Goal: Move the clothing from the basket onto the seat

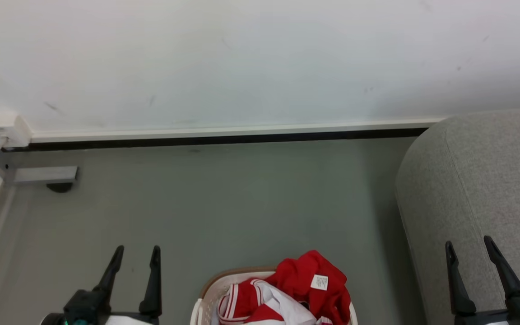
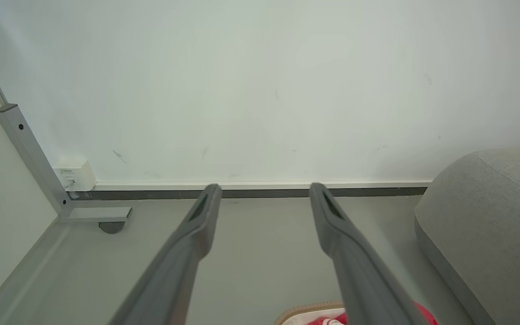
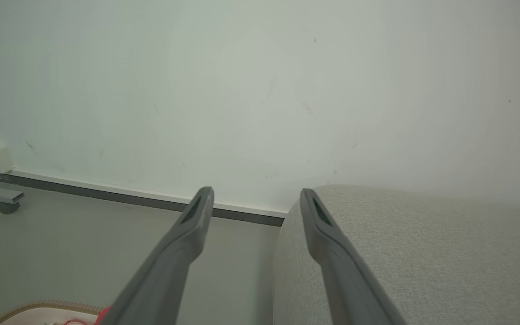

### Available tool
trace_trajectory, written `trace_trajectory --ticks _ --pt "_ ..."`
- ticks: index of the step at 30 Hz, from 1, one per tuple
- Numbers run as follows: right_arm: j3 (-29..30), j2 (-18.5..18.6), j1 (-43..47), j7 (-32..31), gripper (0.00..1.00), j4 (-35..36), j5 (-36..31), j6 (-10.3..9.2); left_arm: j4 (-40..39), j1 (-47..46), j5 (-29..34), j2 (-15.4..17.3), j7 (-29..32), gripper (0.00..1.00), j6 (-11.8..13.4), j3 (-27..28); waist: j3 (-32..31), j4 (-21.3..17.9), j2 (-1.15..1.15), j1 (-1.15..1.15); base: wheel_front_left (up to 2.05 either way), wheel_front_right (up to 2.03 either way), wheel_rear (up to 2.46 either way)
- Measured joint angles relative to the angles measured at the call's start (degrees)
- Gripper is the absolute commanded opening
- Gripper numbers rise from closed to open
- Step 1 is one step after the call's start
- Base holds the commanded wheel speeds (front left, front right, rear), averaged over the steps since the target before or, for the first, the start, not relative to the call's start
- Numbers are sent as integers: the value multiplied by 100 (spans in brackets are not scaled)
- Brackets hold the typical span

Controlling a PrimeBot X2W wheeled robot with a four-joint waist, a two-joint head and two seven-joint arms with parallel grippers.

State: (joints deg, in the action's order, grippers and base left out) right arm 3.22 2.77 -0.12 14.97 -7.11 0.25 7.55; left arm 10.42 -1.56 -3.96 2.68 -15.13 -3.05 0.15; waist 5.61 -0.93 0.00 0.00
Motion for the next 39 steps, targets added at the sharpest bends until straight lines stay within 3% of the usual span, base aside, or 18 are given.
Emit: trace_trajectory --ticks 9,16,22,31,39 --pt "-80 -1 -405 -1 100 169 94 0 360 -709 336 152 0 100 -256 -493 582 -146 0 0 0 0 0" --pt "-114 -1 -812 0 100 326 190 0 1182 -1607 772 342 52 100 -400 -1514 1227 -269 0 1 0 0 0" --pt "-271 -2 -1396 0 100 527 294 0 1954 -2541 1042 445 679 100 -434 -2377 1918 -383 0 1 0 0 0" --pt "-390 0 -1970 0 100 870 544 0 2991 -3442 571 719 1321 100 -448 -4184 3074 -660 0 2 0 0 0" --pt "-461 1 -2219 0 100 1204 745 0 3780 -4306 207 1001 1689 100 -448 -4731 4026 -908 0 2 0 0 0"
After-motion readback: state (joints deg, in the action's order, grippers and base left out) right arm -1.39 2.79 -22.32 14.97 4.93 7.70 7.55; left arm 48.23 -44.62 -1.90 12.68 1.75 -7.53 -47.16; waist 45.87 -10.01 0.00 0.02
